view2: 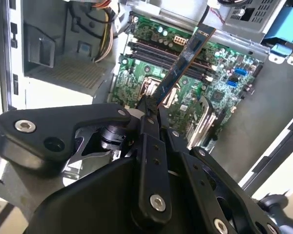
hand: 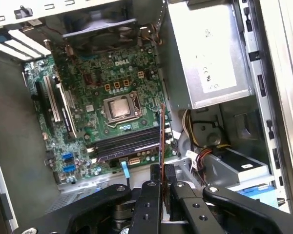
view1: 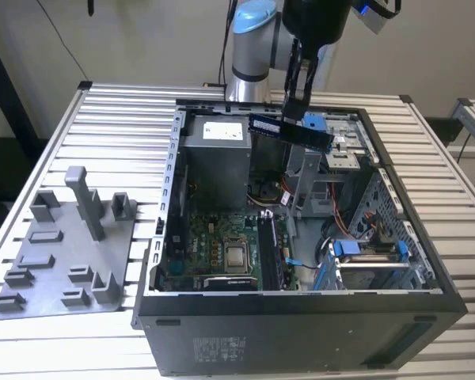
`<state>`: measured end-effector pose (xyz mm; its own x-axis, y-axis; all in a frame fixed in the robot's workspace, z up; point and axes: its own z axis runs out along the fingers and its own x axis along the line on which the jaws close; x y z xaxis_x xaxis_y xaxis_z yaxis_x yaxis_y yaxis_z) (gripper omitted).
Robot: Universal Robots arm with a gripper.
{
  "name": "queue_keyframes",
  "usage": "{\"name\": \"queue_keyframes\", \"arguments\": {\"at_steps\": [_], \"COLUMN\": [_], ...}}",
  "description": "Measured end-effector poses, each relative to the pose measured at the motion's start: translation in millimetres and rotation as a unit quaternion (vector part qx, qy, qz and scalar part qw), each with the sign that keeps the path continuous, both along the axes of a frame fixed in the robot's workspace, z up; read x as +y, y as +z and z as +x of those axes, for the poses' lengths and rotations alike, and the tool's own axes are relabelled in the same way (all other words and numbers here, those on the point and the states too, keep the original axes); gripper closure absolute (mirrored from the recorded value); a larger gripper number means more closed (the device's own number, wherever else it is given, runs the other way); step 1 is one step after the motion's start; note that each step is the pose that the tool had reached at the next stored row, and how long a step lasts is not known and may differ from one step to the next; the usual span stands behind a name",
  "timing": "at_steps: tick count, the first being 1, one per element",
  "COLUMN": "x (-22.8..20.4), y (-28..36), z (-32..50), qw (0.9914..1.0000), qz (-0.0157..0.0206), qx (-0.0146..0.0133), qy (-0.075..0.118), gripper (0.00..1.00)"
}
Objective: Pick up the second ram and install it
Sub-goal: 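Insert the second ram into the second slot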
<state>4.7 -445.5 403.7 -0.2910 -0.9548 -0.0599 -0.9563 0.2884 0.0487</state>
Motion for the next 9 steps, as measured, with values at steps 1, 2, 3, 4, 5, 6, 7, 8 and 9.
{"name": "queue_keyframes", "arguments": {"at_steps": [1, 2, 3, 4, 5, 6, 7, 8, 9], "x": [0.0, 0.0, 0.0, 0.0, 0.0, 0.0, 0.0, 0.0, 0.0], "y": [0.0, -0.1, -0.1, -0.1, -0.2, -0.2, -0.2, -0.3, -0.3], "z": [0.0, 0.0, 0.0, 0.0, 0.0, 0.0, 0.0, 0.0, 0.0], "qw": [0.99997, 0.99987, 0.9997, 0.99946, 0.99915, 0.99879, 0.99838, 0.9979, 0.99738], "qz": [0.0, 0.0, 0.0, 0.0, 0.0, 0.0, 0.0, 0.0, 0.0], "qx": [0.0, 0.0, 0.0, 0.0, 0.0, 0.0, 0.0, 0.0, 0.0], "qy": [-0.008, -0.016, -0.024, -0.033, -0.041, -0.049, -0.057, -0.065, -0.072], "gripper": [0.86, 0.86, 0.86, 0.86, 0.86, 0.86, 0.86, 0.86, 0.86]}}
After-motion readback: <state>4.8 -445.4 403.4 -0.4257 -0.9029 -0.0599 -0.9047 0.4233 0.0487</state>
